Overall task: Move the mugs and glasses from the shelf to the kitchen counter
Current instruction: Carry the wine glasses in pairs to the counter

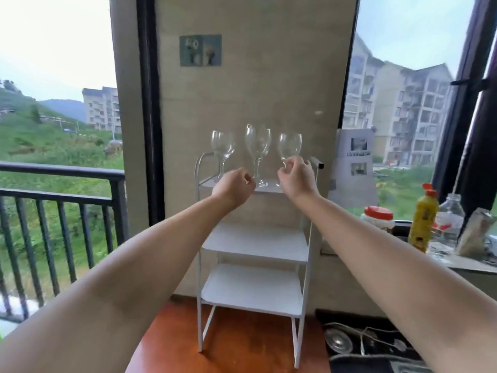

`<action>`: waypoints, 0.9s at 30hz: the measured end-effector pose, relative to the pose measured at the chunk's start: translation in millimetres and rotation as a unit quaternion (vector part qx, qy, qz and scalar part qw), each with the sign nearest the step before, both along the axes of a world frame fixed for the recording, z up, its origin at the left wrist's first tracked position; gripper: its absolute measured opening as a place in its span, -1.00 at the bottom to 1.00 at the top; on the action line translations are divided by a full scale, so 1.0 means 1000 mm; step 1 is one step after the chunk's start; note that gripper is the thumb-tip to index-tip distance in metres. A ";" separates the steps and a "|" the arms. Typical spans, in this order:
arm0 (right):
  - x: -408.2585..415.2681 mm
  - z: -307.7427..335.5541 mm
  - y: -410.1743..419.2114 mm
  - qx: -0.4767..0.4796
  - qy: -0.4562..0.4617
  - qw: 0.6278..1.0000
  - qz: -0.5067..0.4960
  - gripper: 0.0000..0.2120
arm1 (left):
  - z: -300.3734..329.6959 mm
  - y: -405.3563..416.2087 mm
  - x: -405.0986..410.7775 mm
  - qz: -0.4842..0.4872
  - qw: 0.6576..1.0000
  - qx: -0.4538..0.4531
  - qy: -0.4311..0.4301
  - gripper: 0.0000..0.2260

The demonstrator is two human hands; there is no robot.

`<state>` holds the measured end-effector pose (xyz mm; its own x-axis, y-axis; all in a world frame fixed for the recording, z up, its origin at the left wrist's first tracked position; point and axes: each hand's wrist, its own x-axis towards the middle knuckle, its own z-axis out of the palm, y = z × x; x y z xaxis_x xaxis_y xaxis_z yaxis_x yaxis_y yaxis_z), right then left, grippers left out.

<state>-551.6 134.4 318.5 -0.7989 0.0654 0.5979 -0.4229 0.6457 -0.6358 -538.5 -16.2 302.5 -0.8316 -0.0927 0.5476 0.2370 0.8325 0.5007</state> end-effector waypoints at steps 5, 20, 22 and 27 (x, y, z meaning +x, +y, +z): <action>-0.045 0.012 -0.009 -0.175 -0.166 0.970 0.020 -0.58 | 0.014 -0.007 -0.048 -0.004 1.000 0.024 -0.019 -0.82; -0.073 0.014 -0.011 -0.265 -0.194 0.944 -0.015 -0.73 | 0.017 0.002 -0.092 -0.065 0.994 0.073 -0.045 -0.77; -0.065 0.018 -0.010 -0.264 -0.184 0.947 -0.008 -0.74 | 0.018 0.002 -0.087 -0.073 0.995 0.069 -0.025 -0.74; -0.032 0.026 -0.012 -0.286 -0.176 0.942 0.006 -0.83 | 0.025 -0.002 -0.063 -0.097 0.994 0.060 0.004 -0.74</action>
<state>-583.7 122.1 344.6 -0.9437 0.2859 0.1664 -0.1268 0.1521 -0.9802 -601.0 -17.8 327.8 -0.8362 0.0033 0.5484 0.3906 0.7056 0.5913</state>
